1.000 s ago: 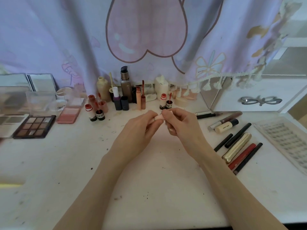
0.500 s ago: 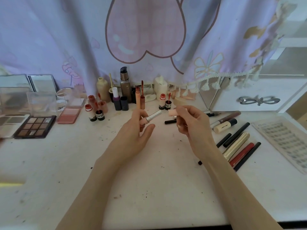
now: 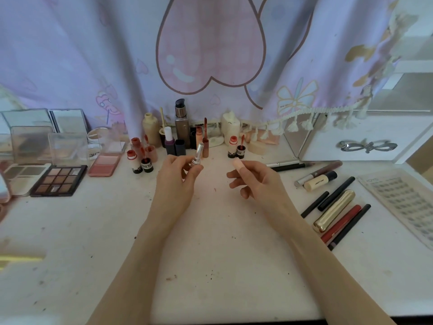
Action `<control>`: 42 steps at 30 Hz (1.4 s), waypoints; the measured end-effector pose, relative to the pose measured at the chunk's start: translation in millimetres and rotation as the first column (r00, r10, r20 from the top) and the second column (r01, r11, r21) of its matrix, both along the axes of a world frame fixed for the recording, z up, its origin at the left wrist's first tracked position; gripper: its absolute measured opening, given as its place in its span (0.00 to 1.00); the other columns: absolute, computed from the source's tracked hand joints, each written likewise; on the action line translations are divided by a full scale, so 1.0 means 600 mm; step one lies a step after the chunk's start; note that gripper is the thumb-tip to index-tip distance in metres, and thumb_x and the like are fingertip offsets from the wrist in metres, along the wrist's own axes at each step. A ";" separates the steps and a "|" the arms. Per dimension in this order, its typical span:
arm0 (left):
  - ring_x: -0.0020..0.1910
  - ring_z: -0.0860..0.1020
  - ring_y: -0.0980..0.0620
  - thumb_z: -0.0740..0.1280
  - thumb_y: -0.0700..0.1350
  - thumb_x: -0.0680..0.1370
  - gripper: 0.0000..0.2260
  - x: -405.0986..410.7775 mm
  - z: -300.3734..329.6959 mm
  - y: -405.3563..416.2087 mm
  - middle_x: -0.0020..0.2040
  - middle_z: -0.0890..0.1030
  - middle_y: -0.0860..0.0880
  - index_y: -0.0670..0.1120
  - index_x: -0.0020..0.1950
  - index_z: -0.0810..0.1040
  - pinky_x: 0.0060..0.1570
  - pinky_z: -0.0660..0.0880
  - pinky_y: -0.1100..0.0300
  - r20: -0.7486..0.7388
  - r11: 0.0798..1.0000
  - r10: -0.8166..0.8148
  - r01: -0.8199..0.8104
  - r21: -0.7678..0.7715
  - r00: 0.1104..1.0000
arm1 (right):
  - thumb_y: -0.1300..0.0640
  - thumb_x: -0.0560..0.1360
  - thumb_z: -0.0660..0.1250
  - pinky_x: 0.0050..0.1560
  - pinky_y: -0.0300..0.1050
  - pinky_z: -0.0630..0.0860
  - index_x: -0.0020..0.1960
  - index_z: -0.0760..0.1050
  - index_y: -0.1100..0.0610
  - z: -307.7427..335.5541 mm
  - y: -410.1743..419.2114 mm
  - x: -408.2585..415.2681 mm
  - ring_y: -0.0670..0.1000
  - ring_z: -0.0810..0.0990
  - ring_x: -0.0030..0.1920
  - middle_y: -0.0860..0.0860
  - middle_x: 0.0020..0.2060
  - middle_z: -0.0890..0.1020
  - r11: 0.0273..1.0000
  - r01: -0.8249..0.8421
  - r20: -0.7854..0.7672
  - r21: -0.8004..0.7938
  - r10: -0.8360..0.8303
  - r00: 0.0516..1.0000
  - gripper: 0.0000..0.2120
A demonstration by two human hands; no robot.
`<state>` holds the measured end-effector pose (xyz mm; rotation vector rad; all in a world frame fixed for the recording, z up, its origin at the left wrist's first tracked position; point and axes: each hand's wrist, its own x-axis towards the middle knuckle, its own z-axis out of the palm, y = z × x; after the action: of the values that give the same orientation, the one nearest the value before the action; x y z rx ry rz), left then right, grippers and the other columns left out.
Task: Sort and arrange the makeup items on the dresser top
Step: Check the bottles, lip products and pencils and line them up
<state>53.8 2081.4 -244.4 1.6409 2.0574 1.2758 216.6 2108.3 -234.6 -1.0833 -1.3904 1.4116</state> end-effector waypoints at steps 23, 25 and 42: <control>0.48 0.77 0.47 0.65 0.38 0.76 0.11 -0.038 -0.019 0.007 0.52 0.80 0.45 0.43 0.58 0.78 0.45 0.64 0.65 0.082 0.961 0.273 -0.275 0.014 0.958 | 0.51 0.78 0.62 0.48 0.39 0.73 0.50 0.79 0.57 -0.031 0.054 -0.165 0.46 0.78 0.44 0.49 0.43 0.82 0.918 -0.100 0.456 0.383 -0.094 0.885 0.11; 0.49 0.77 0.46 0.65 0.39 0.76 0.11 -0.039 -0.021 0.010 0.52 0.80 0.44 0.43 0.57 0.78 0.44 0.63 0.66 0.075 0.959 0.281 -0.282 0.010 0.957 | 0.51 0.78 0.62 0.46 0.37 0.72 0.50 0.79 0.57 -0.034 0.056 -0.170 0.46 0.77 0.43 0.50 0.44 0.82 0.911 -0.098 0.459 0.400 -0.107 0.882 0.11; 0.50 0.77 0.47 0.64 0.39 0.77 0.09 -0.043 -0.032 0.020 0.51 0.80 0.44 0.43 0.55 0.79 0.40 0.59 0.68 0.030 0.943 0.331 -0.332 0.022 0.943 | 0.53 0.77 0.64 0.48 0.43 0.72 0.50 0.79 0.61 -0.039 0.062 -0.183 0.51 0.79 0.47 0.53 0.46 0.83 0.887 -0.143 0.532 0.438 -0.128 0.837 0.12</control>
<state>28.2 2093.3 -263.4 1.3152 2.3846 1.4205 107.1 2145.2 -258.0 -1.1981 -2.0179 0.7051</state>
